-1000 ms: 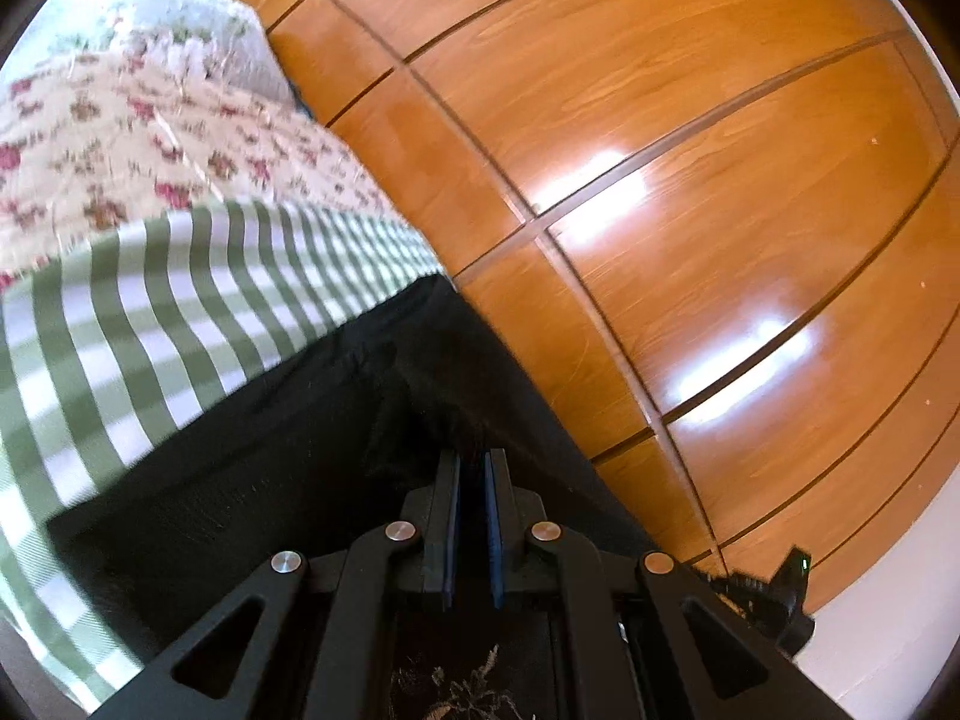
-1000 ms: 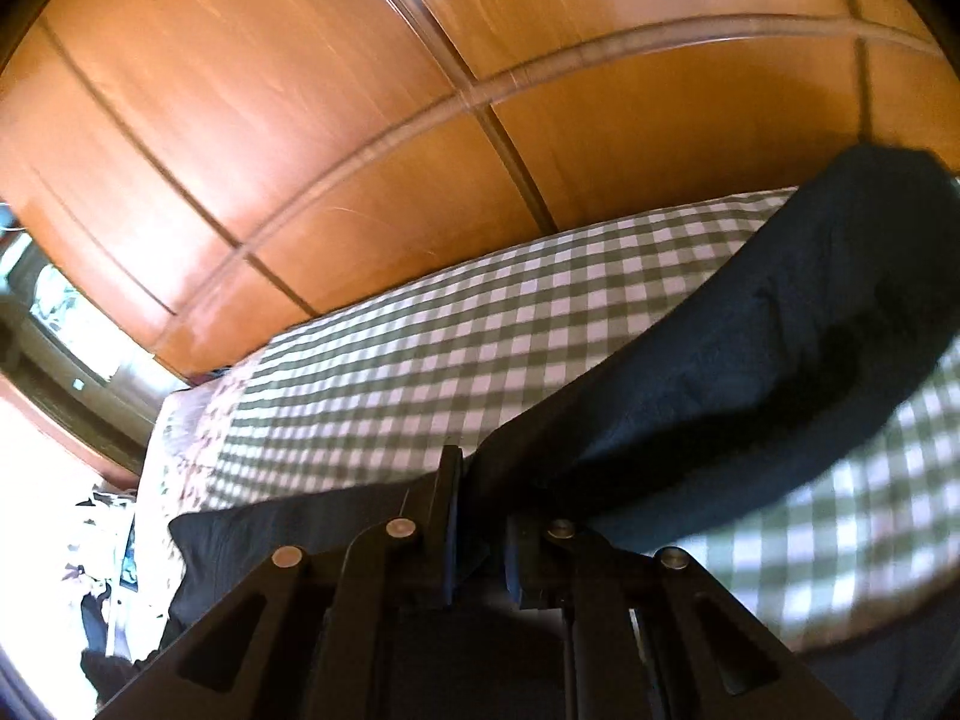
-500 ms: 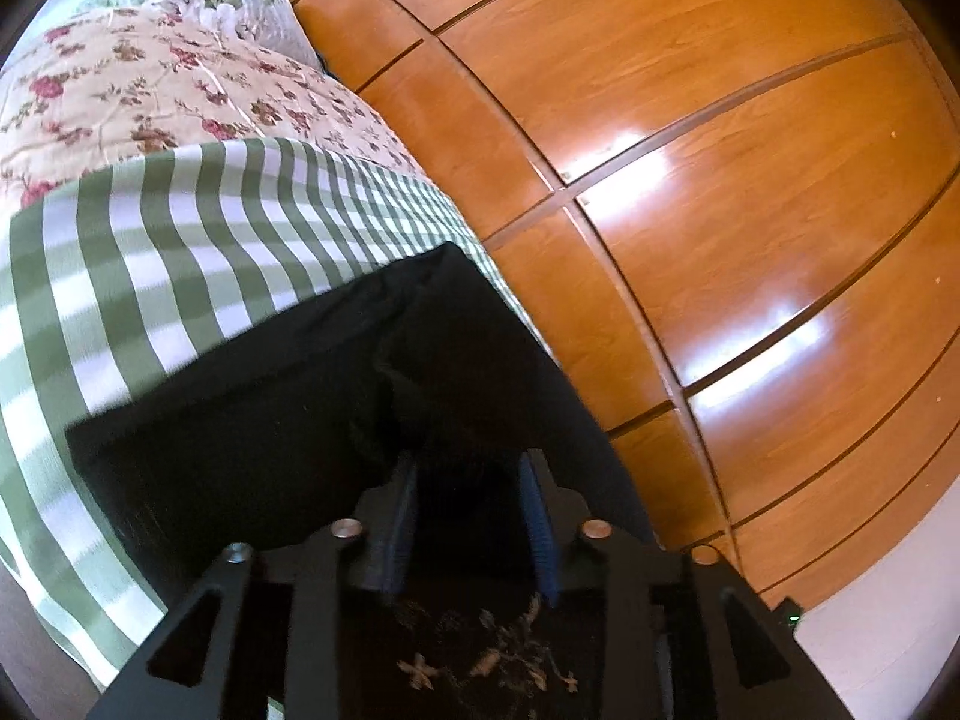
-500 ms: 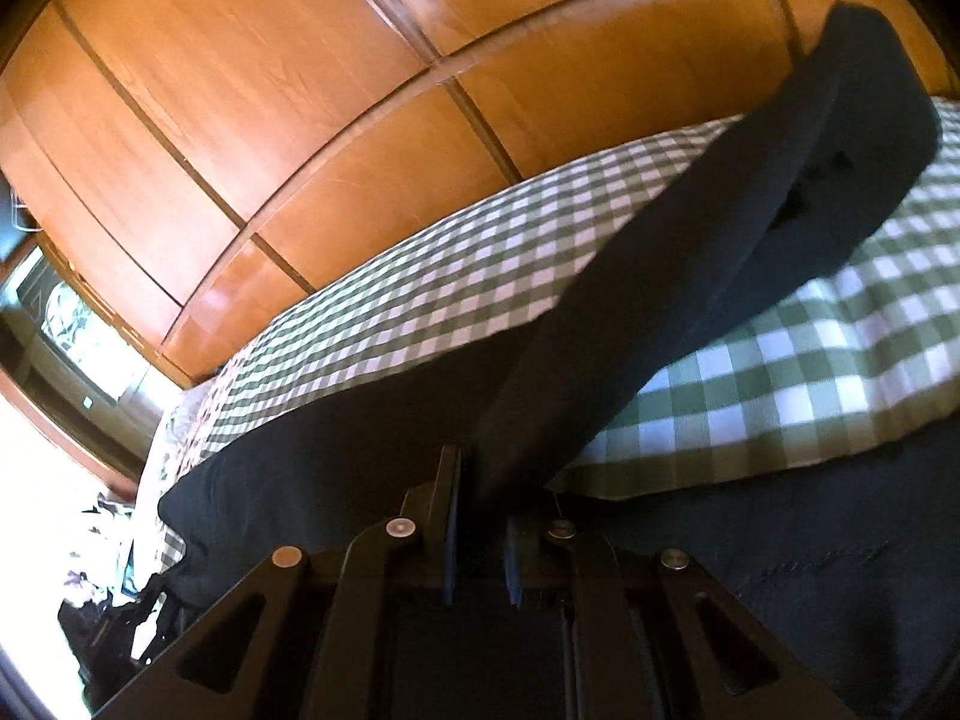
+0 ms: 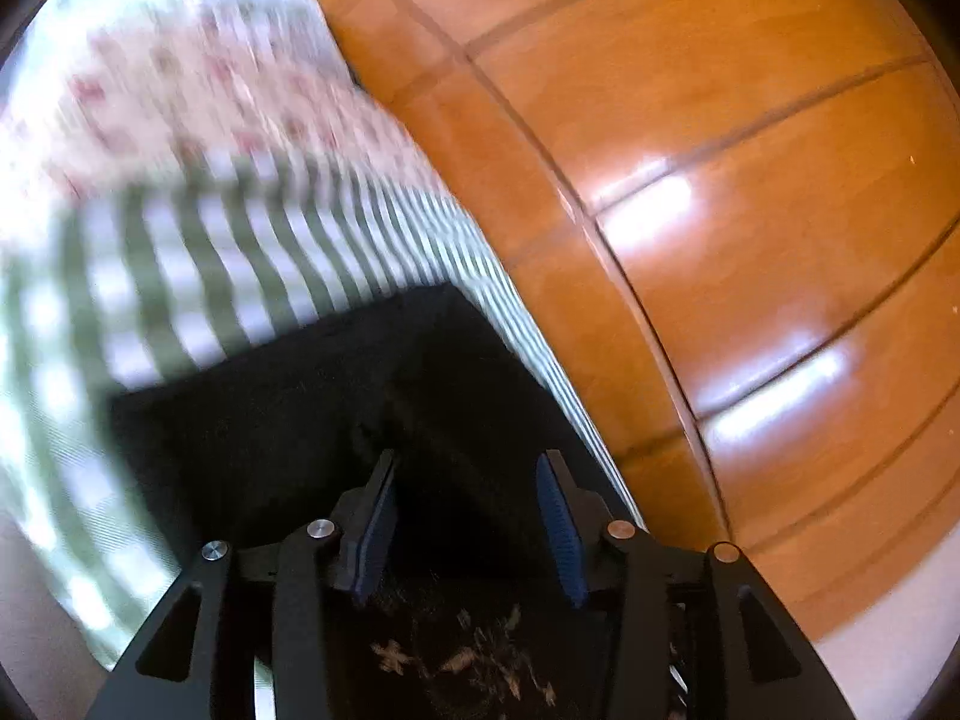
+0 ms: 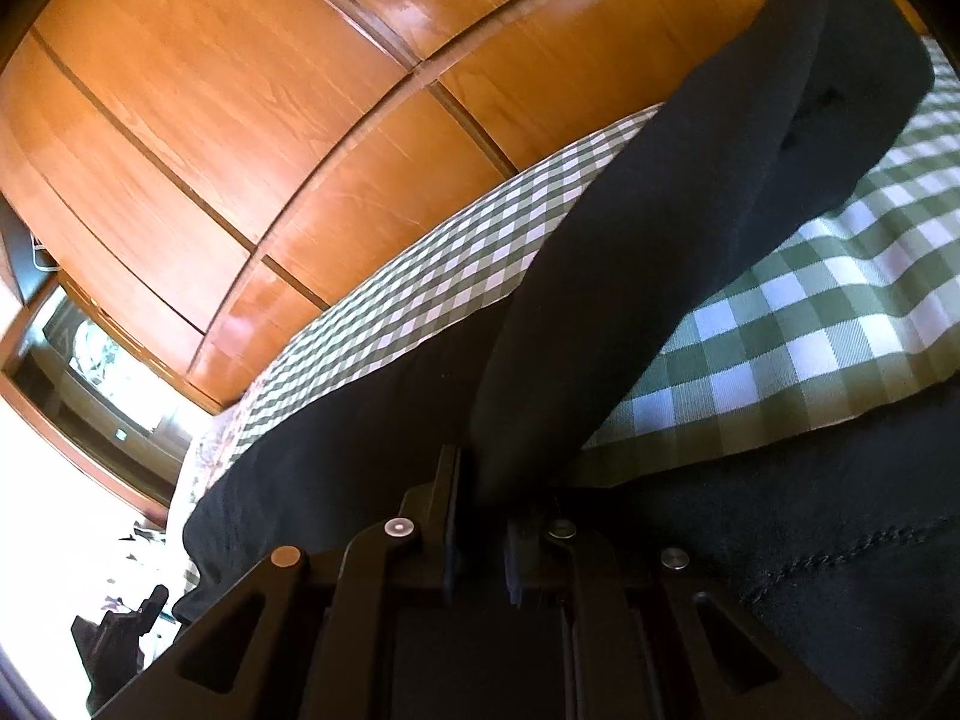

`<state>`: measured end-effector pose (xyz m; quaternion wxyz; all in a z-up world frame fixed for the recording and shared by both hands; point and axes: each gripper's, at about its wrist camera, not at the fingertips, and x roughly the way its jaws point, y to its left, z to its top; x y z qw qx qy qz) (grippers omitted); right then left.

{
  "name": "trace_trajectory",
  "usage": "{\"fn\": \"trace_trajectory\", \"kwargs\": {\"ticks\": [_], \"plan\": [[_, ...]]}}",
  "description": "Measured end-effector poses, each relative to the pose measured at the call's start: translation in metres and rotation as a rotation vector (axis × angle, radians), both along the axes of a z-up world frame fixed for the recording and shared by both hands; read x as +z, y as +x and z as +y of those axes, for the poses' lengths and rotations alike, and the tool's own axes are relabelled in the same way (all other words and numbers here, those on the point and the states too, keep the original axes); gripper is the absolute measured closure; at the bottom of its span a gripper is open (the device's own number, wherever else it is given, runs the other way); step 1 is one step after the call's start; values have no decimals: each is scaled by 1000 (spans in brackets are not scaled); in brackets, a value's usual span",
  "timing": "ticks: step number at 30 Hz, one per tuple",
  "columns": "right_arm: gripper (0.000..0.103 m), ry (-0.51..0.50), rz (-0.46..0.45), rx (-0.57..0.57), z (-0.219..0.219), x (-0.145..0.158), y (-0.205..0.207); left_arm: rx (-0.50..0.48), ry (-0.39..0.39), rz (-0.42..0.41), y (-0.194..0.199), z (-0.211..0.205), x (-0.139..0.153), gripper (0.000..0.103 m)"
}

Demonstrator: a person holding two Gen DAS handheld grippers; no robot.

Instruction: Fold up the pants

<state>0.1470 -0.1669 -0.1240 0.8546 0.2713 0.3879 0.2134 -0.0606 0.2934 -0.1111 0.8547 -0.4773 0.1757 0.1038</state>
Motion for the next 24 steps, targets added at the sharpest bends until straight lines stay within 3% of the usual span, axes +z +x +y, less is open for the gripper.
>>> {"fn": "trace_trajectory", "kwargs": {"ticks": [2, 4, 10, 17, 21, 24], "plan": [[91, 10, -2, 0, -2, -2, -2, 71, 92, 2, -16, -2, 16, 58], [91, 9, -5, 0, -2, -2, -2, 56, 93, 22, -23, -4, 19, 58], [91, 21, -7, 0, -2, -2, -2, -83, -55, 101, -12, -17, -4, 58], [91, 36, -7, 0, -5, -4, -4, -50, -176, 136, 18, -14, -22, 60], [91, 37, -7, 1, -5, -4, -4, -34, -165, 162, 26, -8, -19, 92], [93, 36, 2, -6, -6, -2, -3, -45, -194, 145, 28, 1, -16, 95]]}}
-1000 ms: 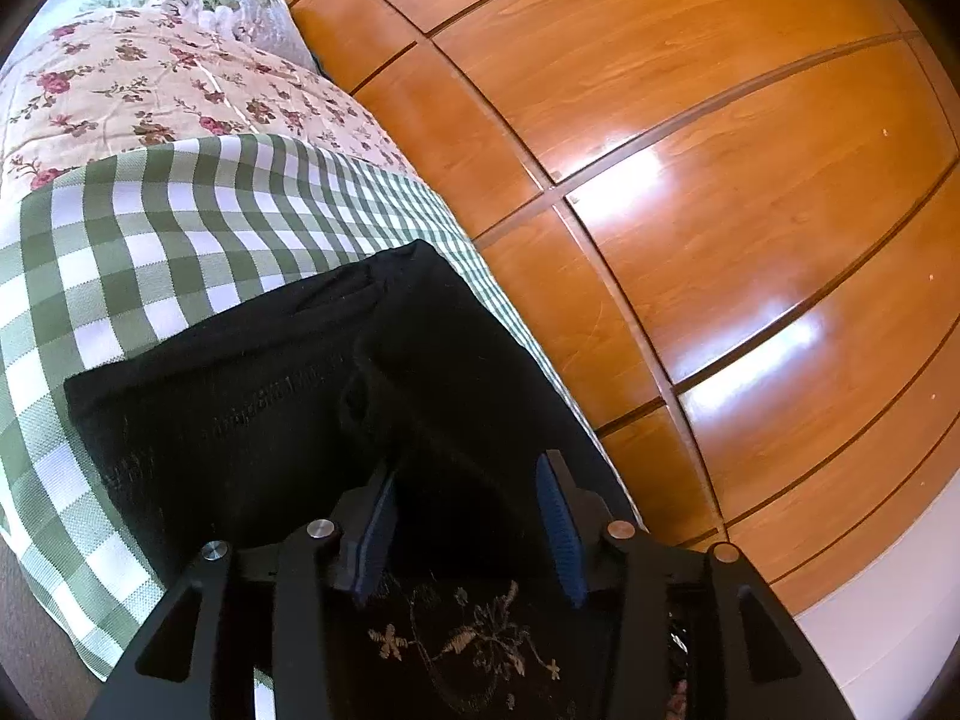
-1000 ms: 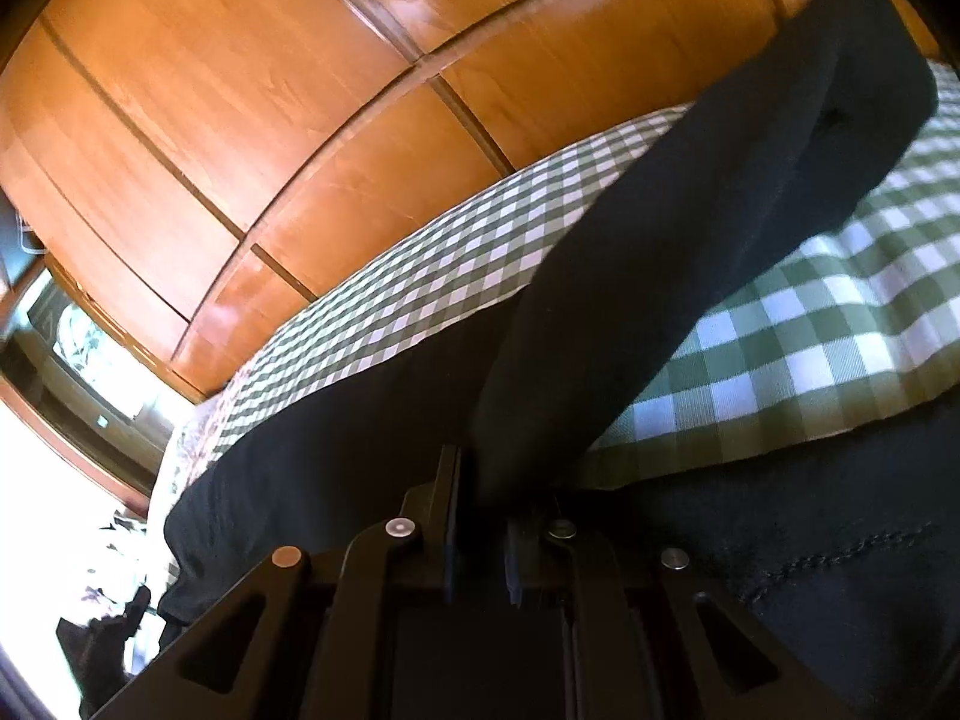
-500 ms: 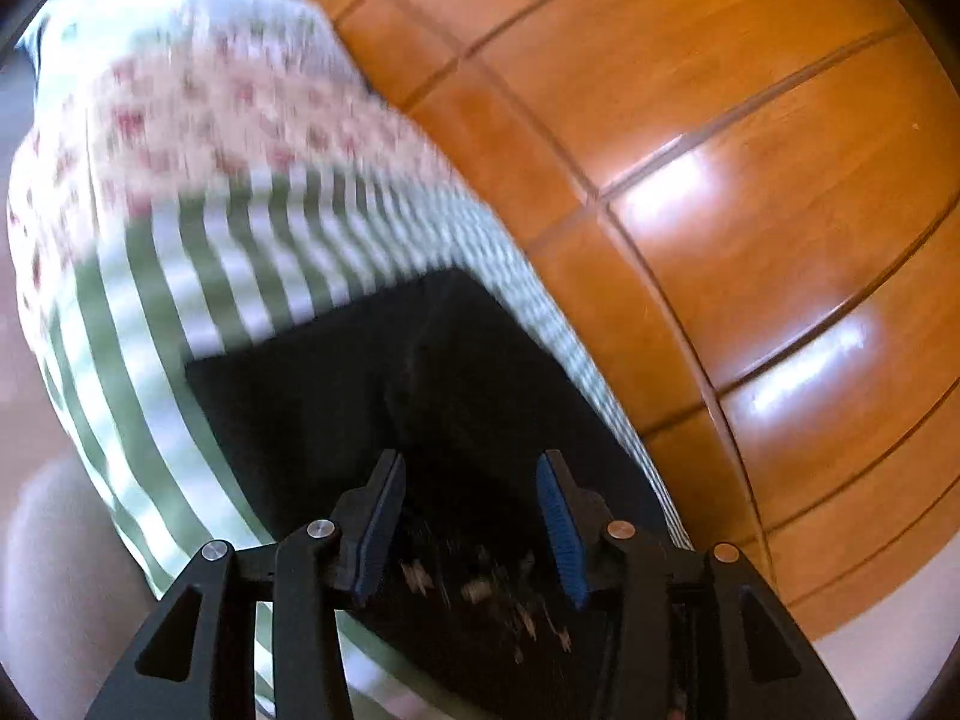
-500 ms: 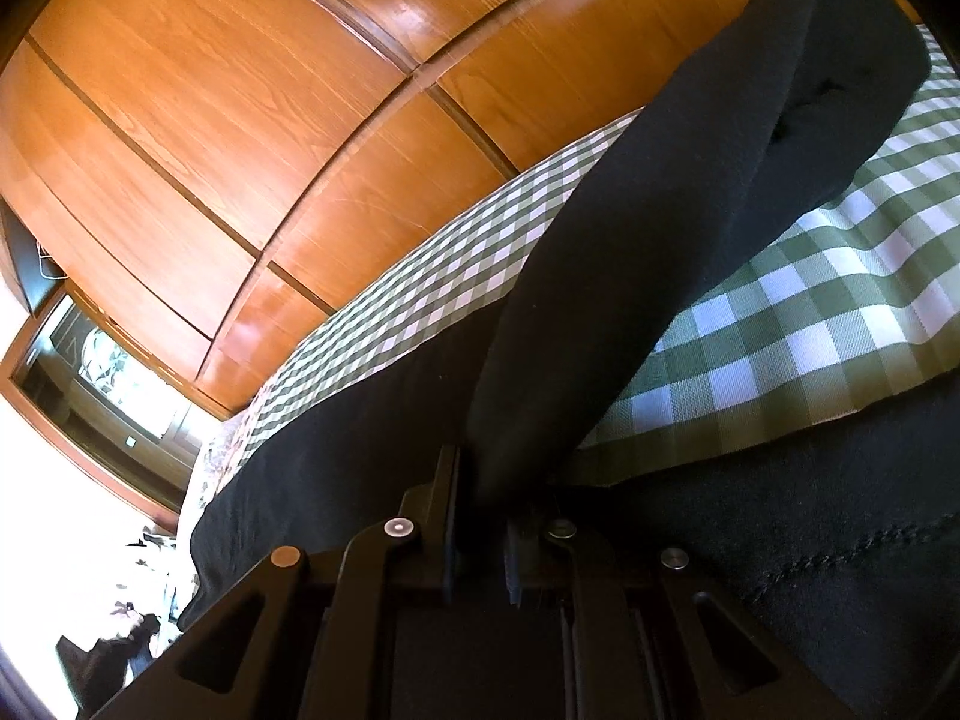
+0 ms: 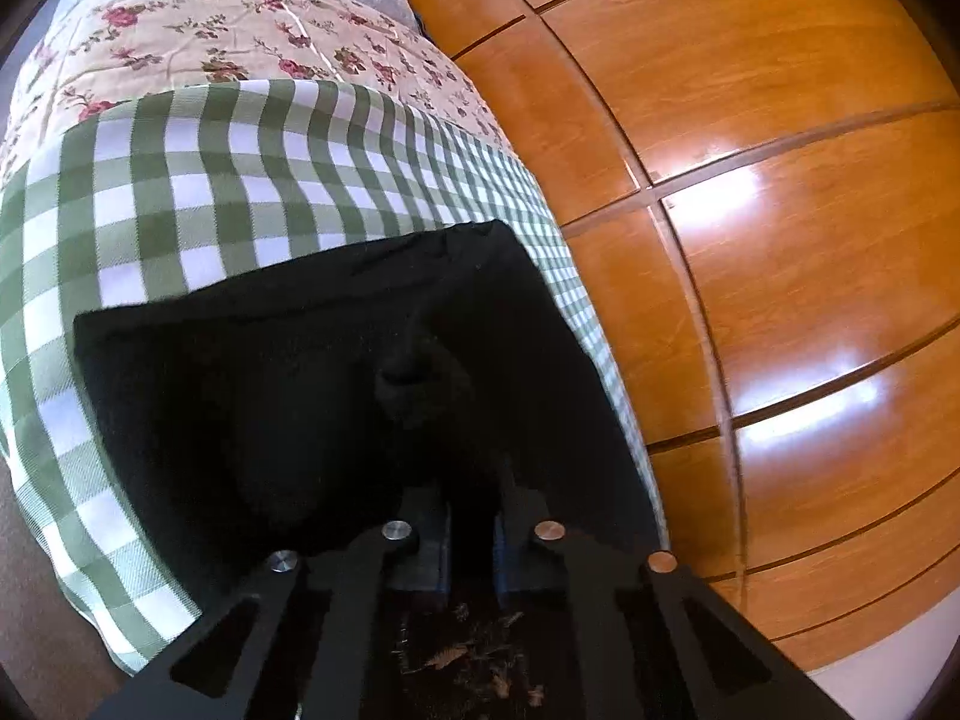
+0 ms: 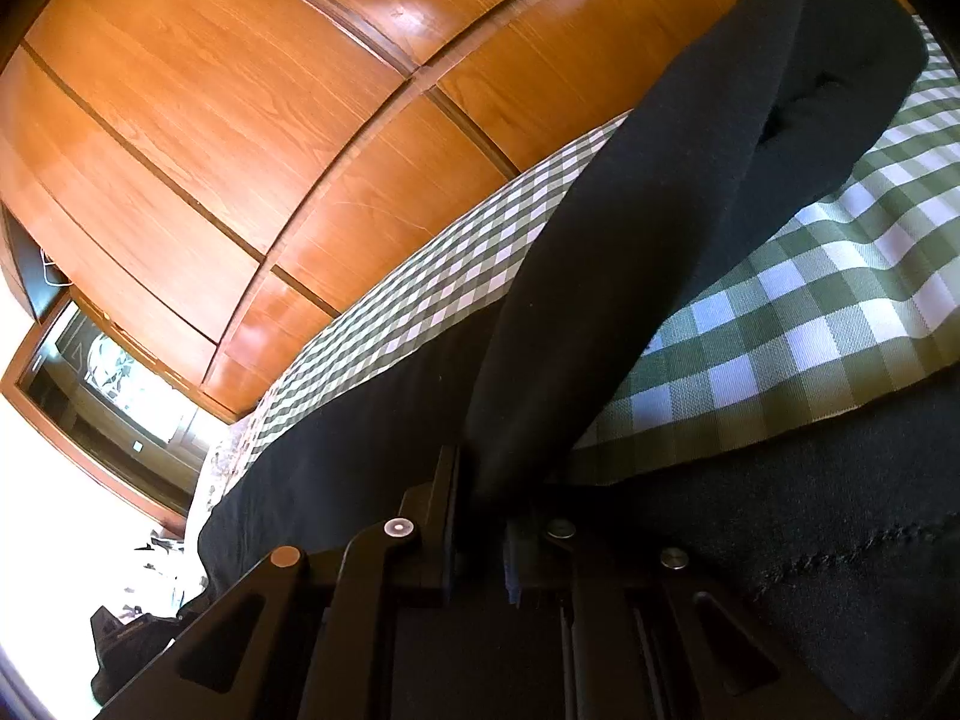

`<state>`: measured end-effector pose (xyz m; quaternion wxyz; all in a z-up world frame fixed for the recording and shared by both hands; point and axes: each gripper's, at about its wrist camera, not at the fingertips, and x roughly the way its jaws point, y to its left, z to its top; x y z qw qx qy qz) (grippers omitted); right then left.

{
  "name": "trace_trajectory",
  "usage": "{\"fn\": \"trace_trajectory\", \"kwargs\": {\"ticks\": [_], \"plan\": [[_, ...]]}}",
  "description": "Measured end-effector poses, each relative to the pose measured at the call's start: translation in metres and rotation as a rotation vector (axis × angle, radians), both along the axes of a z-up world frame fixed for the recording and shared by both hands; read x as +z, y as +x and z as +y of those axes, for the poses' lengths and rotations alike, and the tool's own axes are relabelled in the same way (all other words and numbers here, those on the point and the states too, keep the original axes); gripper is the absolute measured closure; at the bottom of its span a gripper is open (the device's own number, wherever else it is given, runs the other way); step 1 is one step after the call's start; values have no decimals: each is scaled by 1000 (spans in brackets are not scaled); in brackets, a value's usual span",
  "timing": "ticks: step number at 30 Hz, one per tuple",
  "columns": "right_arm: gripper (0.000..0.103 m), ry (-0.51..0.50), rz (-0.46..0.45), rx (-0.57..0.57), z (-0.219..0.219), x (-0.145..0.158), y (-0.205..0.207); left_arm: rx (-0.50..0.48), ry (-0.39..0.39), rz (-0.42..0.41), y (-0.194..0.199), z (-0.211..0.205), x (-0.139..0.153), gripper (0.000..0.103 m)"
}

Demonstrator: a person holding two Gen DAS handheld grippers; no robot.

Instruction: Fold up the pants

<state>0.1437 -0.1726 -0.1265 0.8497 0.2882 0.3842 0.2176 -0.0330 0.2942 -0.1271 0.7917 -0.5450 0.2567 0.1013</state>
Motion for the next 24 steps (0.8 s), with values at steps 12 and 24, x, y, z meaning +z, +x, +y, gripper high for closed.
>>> {"fn": "trace_trajectory", "kwargs": {"ticks": [12, 24], "plan": [[91, -70, -143, 62, 21, 61, -54, -62, 76, -115, -20, 46, 35, 96], [90, -77, -28, 145, 26, 4, -89, -42, 51, -18, -39, 49, -26, 96]]}}
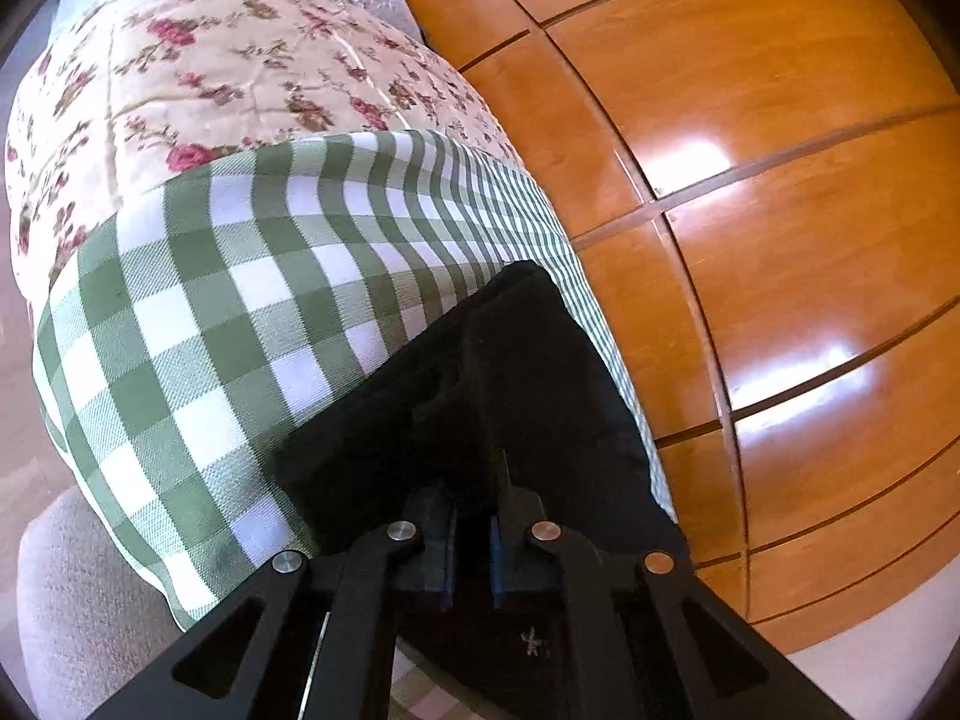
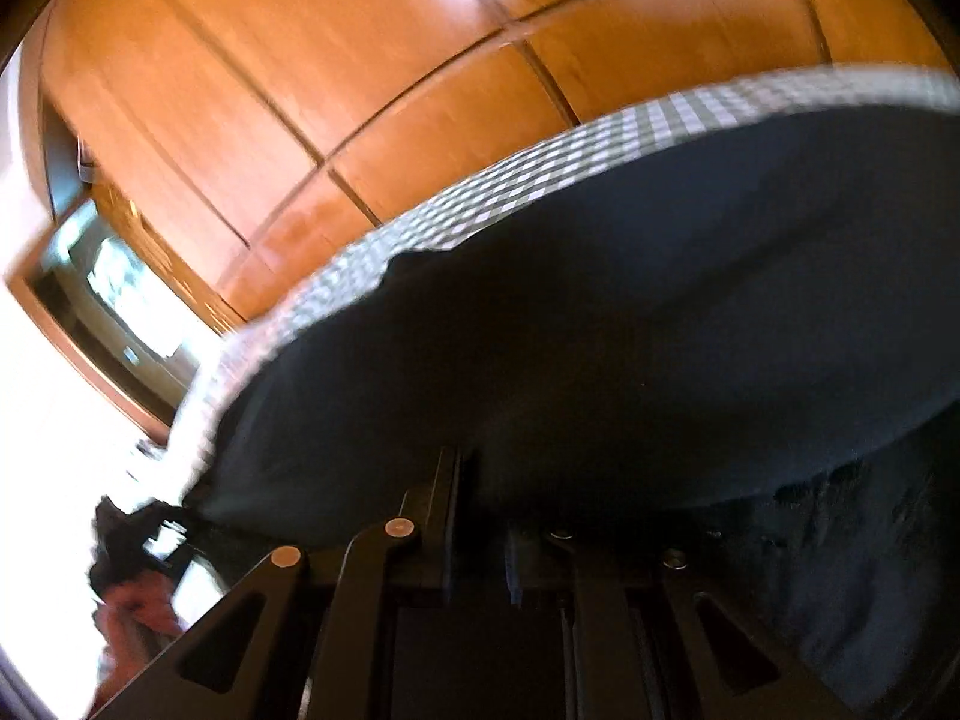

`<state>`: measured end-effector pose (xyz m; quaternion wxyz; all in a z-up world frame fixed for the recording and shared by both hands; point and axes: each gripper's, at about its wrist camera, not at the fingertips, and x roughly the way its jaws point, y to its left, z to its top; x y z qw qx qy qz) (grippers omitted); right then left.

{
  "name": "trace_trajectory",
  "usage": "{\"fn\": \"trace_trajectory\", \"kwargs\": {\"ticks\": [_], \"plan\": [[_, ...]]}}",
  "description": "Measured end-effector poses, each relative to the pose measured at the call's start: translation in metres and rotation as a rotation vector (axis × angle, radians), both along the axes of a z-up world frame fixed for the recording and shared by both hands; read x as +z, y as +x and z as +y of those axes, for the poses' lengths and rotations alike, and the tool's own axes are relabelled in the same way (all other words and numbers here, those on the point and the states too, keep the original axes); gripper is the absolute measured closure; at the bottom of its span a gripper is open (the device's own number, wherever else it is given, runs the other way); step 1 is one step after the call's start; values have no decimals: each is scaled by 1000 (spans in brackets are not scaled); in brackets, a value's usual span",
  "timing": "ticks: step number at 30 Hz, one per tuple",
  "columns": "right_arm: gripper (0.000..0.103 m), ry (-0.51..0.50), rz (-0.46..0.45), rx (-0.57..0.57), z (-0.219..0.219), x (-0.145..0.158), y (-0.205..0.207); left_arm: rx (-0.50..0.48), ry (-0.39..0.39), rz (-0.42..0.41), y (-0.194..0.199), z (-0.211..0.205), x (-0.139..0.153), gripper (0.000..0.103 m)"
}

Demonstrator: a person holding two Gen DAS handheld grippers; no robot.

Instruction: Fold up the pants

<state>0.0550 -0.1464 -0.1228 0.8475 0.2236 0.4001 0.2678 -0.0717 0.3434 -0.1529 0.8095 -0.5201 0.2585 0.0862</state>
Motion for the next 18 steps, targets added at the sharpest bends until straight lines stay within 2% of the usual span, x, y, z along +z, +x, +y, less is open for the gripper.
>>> {"fn": "trace_trajectory", "kwargs": {"ticks": [2, 4, 8, 9, 13, 16, 18], "plan": [[83, 88, 43, -32, -12, -1, 7, 0, 5, 2, 2, 0, 0, 96], [83, 139, 61, -81, -26, -2, 12, 3, -6, 1, 4, 1, -1, 95], [90, 208, 130, -145, -44, -5, 27, -9, -5, -1, 9, 3, 10, 96], [90, 206, 117, -141, -44, 0, 26, -12, -4, -20, 9, 4, 16, 96], [90, 137, -41, -73, -34, 48, 1, -13, 7, -67, 1, 11, 36, 96], [90, 99, -82, -29, -34, 62, -18, -6, -2, -70, -3, 14, 39, 96], [90, 65, -78, 2, -29, 60, -29, -1, 9, -51, -8, 16, 33, 96]]}}
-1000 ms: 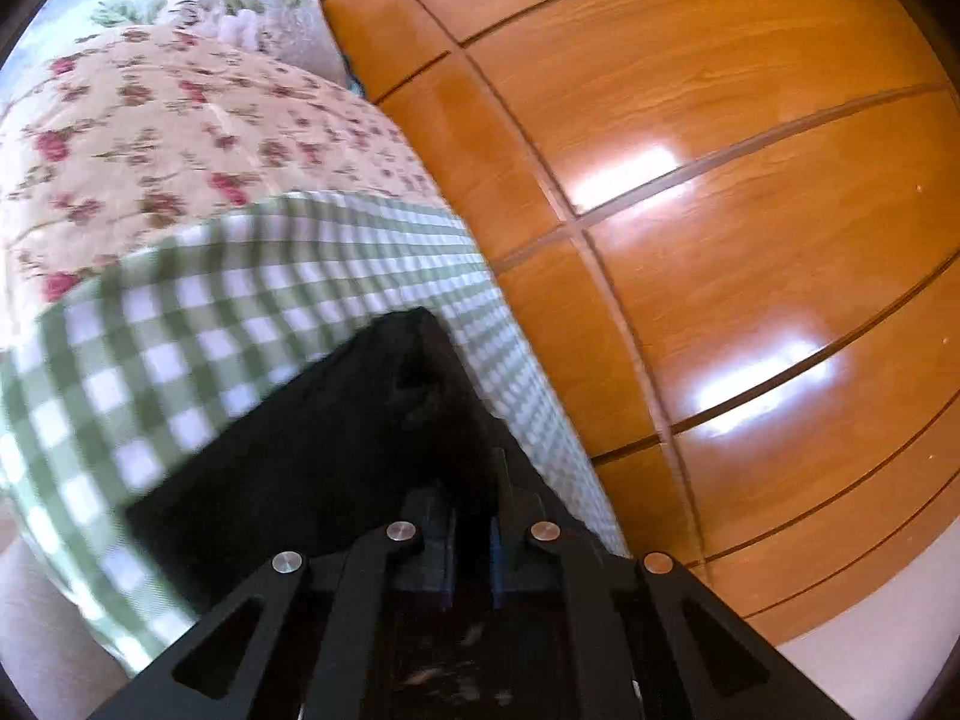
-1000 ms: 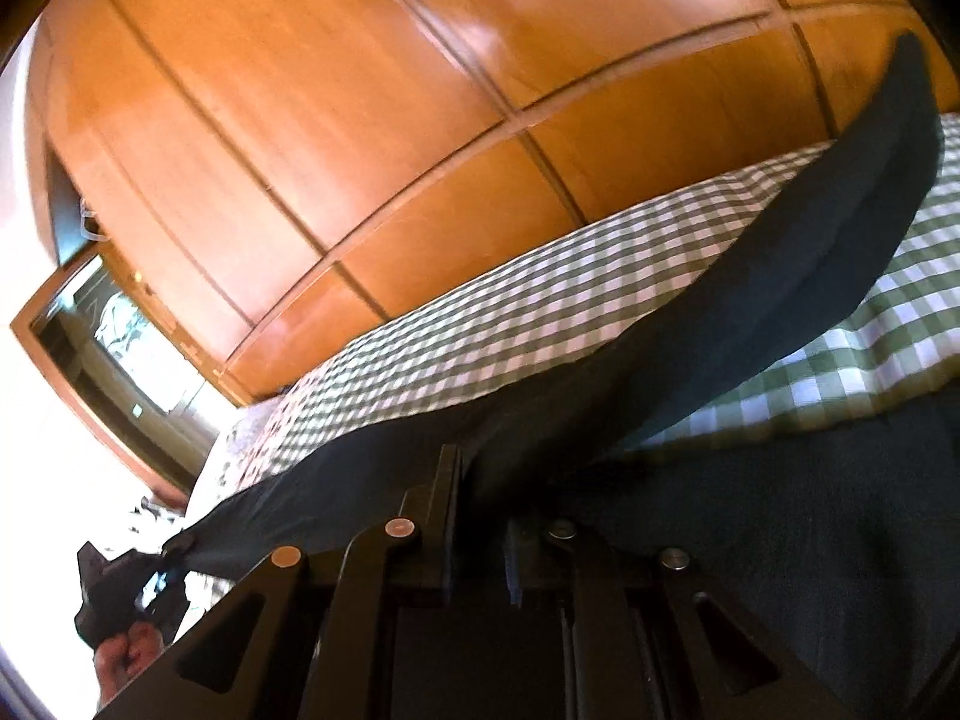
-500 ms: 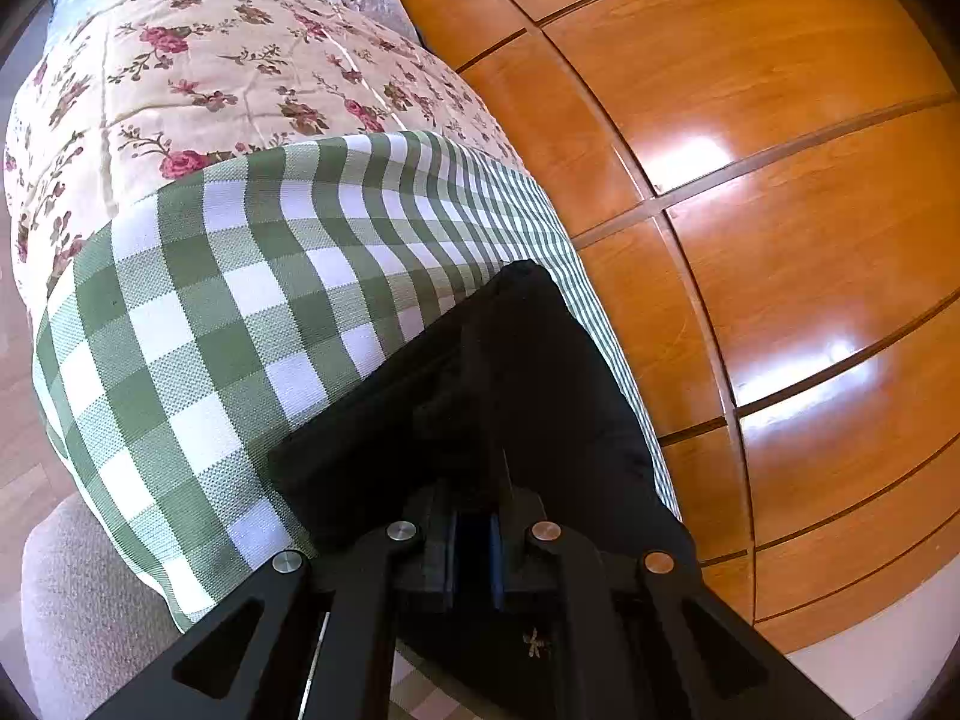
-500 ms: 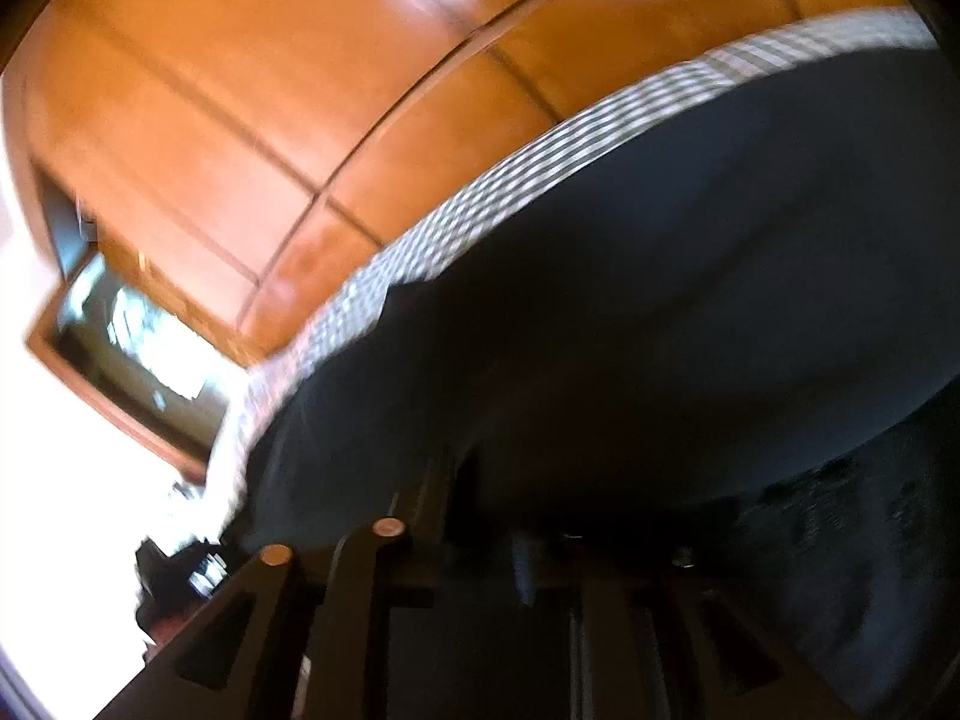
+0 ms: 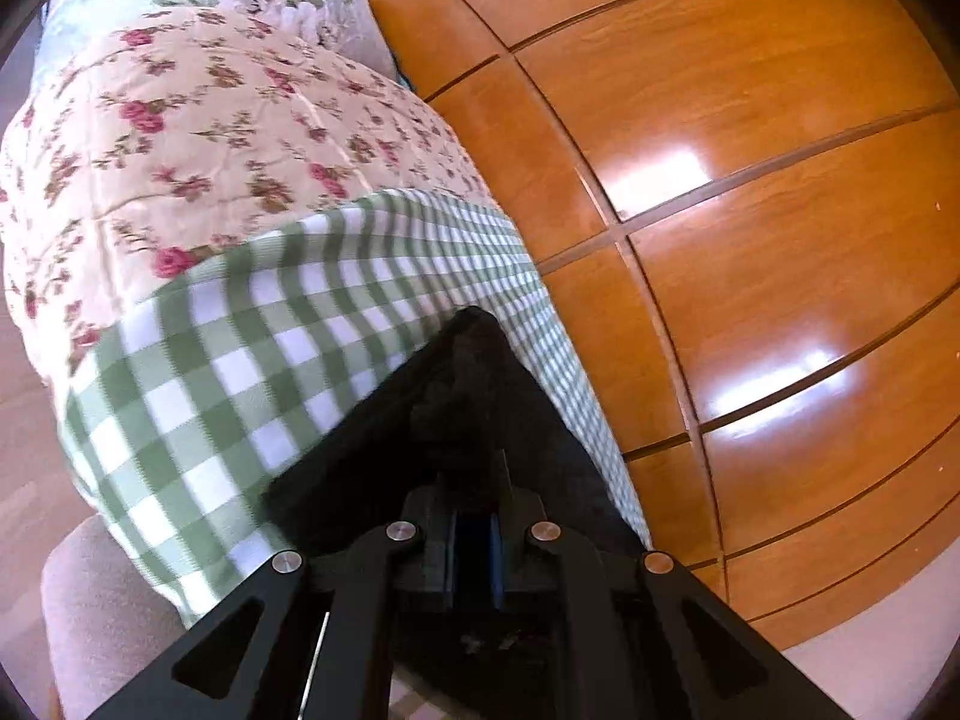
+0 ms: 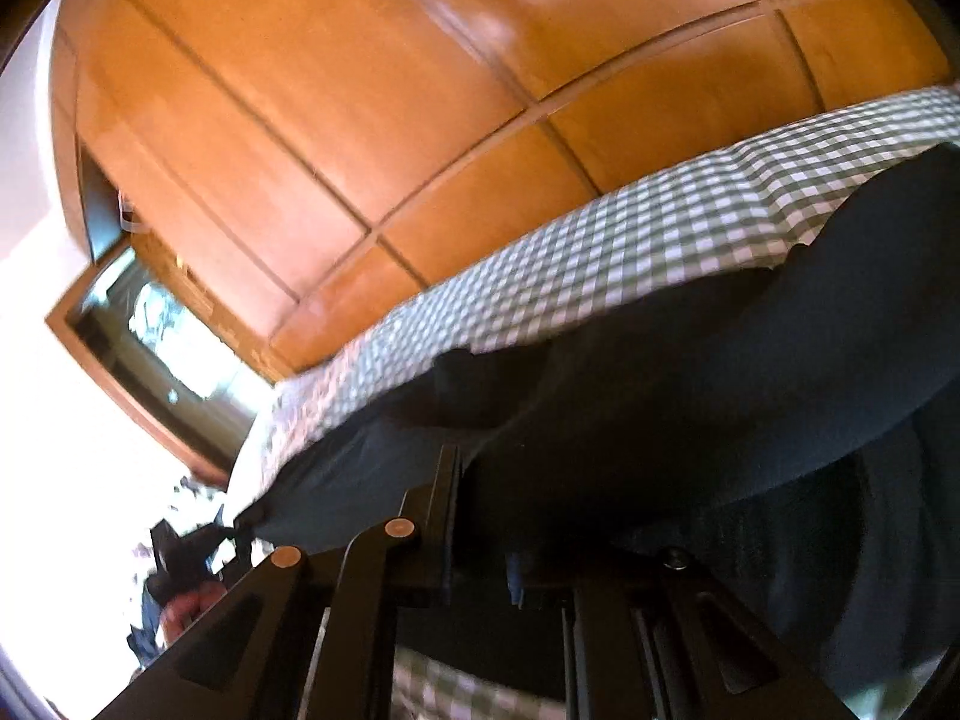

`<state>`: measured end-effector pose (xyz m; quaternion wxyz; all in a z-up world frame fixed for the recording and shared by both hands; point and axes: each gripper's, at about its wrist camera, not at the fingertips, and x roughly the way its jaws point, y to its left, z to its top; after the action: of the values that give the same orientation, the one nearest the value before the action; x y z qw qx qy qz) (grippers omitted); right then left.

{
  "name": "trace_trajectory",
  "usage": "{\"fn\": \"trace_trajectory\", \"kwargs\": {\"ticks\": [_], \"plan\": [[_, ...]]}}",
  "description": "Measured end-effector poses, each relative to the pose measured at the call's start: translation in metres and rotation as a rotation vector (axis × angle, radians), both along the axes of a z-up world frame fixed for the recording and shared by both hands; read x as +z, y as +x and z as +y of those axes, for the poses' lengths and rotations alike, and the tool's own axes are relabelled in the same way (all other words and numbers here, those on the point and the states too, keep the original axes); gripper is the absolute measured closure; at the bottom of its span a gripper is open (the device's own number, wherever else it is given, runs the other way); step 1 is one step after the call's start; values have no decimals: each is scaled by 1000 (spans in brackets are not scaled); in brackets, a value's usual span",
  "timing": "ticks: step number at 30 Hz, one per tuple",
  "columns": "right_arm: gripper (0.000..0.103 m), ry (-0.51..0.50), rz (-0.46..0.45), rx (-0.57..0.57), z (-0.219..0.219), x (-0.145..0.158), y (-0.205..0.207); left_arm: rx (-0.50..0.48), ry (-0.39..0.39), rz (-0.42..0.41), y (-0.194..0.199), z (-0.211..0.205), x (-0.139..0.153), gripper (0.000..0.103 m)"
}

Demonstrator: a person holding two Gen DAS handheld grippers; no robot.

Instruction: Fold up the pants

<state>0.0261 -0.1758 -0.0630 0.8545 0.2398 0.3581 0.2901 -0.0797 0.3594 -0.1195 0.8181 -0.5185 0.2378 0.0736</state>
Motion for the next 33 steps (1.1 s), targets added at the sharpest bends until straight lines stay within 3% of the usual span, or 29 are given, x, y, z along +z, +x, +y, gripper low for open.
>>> {"fn": "trace_trajectory", "kwargs": {"ticks": [4, 7, 11, 15, 19, 24, 26, 33], "plan": [[90, -85, 22, 37, 9, -24, -24, -1, -5, 83, -8, 4, -21, 96], [90, -82, 89, 39, 7, -48, -29, 5, -7, 75, -15, 2, -28, 96], [91, -64, 114, 14, 7, -71, -25, -3, 99, 109, -11, -7, -23, 93], [90, -82, 86, 1, 9, -72, -35, 12, 208, 152, -9, -21, -11, 88], [90, -26, 130, 2, 9, -72, -30, 87, 313, 149, -22, -37, 10, 81], [80, 4, 119, -11, 0, -58, -28, 151, 326, 104, -34, -42, 31, 80], [72, 13, 87, -49, -10, -52, -30, 138, 334, 77, -31, -46, 41, 80], [71, 13, 82, -255, -76, -52, -24, -46, 402, 66, 11, -91, 55, 80]]}}
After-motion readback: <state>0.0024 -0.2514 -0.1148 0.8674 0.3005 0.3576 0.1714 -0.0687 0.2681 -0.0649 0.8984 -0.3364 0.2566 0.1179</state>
